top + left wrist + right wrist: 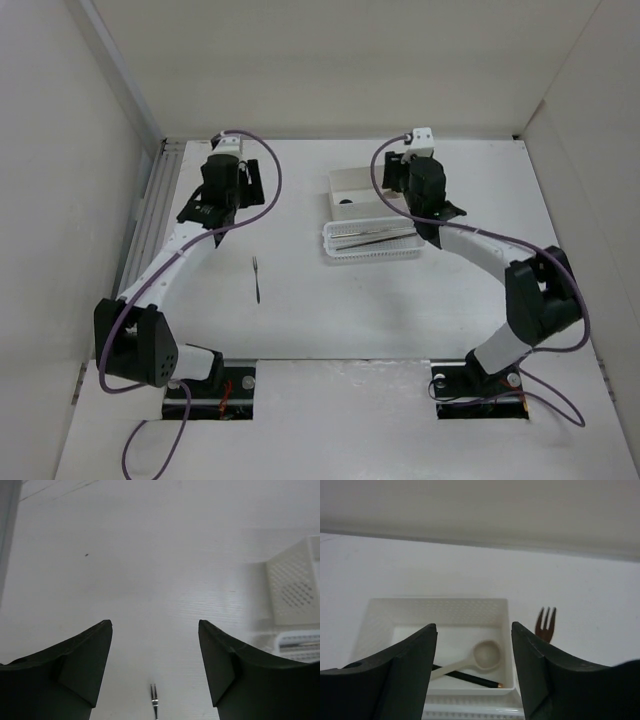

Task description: Sort the eating utensils into containers

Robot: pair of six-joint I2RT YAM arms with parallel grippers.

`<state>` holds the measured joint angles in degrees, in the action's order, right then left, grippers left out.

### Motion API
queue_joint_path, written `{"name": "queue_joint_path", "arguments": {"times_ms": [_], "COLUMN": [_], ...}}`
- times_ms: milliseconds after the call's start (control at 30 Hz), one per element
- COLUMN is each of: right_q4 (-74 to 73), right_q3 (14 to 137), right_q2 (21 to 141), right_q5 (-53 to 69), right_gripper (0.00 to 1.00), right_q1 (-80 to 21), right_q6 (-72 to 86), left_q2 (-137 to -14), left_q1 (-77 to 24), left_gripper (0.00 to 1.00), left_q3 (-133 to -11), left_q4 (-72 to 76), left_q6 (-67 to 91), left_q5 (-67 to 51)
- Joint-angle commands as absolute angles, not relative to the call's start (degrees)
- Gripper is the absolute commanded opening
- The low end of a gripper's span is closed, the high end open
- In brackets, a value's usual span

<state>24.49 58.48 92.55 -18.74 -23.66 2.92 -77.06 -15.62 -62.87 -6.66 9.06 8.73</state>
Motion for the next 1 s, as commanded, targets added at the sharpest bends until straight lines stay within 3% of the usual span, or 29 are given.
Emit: {"name": "queue_joint_path", "arguments": {"times_ms": [0,67,233,333,367,433,567,967], "right_q4": [14.0,8.0,-2.7,-2.7,-2.2,-2.2,-2.2,-2.2], "right_q3": [65.9,69.4,73.7,70.8,70.2,68.8,65.7,58.4], "right_q2": [86.2,85.7,87.1,86.4,85.8,84.6,80.0,70.6], "right_q5": [-16.3,-17.4,-14.1,-11.1,-10.3,-9.8,-12.2,-20.5], "right_gripper": [0.68,0.75,0.75,0.75,0.75,0.74,0.72,0.72], "right_q1": [-28.6,-34.2,-45.1,-45.1,-45.1,-45.6,-47.2,-47.7], "right_q6": [-3.7,-3.7,6.2,18.9,20.0,20.7,21.3,21.4], "left_q2": [-71.2,-70.0,-65.7,-64.4,-64.4,-64.4,-66.0,-84.4], "left_q1": [-13.4,-11.9,-8.3,-8.8,-9.6,-11.0,-12.7,-15.0], "left_gripper": [0.66,0.66,0.39,0.48,0.58,0.68,0.76,0.67], "left_q3": [-61.3,-61.3,-57.7,-53.4,-52.7,-51.0,-49.4,-55.0], "left_q4": [-7.6,-8.3,-12.5,-13.0,-16.1,-18.1,-17.2,-26.6], "left_q6": [8.8,10.8,14.1,4.3,4.3,5.3,6.1,5.5], "left_q5": [18.9,20.7,19.7,3.0,-1.6,-3.6,-1.6,1.8]}}
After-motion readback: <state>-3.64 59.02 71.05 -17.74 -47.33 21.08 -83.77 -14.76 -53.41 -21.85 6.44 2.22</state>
